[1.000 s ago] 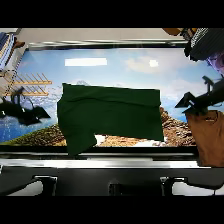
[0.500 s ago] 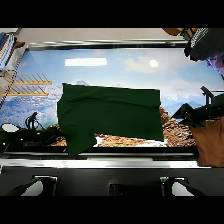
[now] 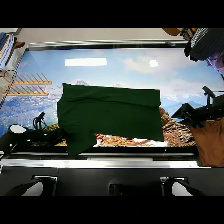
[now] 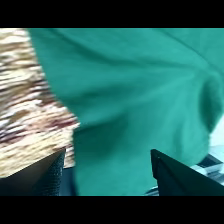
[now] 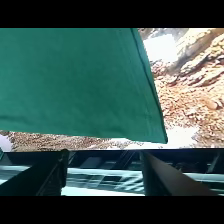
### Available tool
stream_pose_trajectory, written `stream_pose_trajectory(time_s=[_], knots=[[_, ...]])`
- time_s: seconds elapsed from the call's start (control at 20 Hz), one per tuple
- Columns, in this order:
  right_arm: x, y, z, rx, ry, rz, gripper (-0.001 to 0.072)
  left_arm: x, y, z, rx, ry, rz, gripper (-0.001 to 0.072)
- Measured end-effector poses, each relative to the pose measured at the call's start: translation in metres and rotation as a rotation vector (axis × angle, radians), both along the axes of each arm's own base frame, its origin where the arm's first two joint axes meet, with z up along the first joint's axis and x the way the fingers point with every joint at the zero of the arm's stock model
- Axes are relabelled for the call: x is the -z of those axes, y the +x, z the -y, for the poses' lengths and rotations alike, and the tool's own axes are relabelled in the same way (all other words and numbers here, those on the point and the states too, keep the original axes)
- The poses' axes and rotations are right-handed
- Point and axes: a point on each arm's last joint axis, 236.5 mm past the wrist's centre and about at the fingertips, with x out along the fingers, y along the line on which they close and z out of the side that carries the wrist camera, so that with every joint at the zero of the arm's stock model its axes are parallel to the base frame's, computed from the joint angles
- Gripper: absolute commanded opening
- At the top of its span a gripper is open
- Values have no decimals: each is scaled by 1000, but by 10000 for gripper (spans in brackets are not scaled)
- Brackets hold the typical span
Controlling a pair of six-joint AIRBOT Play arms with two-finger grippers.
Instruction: Fold the clothes and pants, and hang the long-sleeved shirts on hangers.
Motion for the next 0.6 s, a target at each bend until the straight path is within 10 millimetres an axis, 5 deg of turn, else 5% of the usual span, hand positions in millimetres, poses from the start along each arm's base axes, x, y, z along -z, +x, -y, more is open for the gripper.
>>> stream_pose_trajectory(time_s=[0.05, 0.1, 0.15, 0.2, 0.6], knots=[[0, 0, 0, 1, 1, 2, 515, 2, 0, 4, 7, -5, -5, 593], [0, 1, 0, 3, 0, 3, 515, 4, 0, 6, 13, -9, -12, 497], [0, 1, 0, 5, 0, 3, 514, 7, -1, 8, 17, -10, -18, 251], [0, 1, 0, 5, 1, 3, 513, 11, -3, 8, 26, -3, -30, 120], [11, -3, 5, -34, -24, 0, 513, 14, -4, 13, 32, -17, -44, 76]])
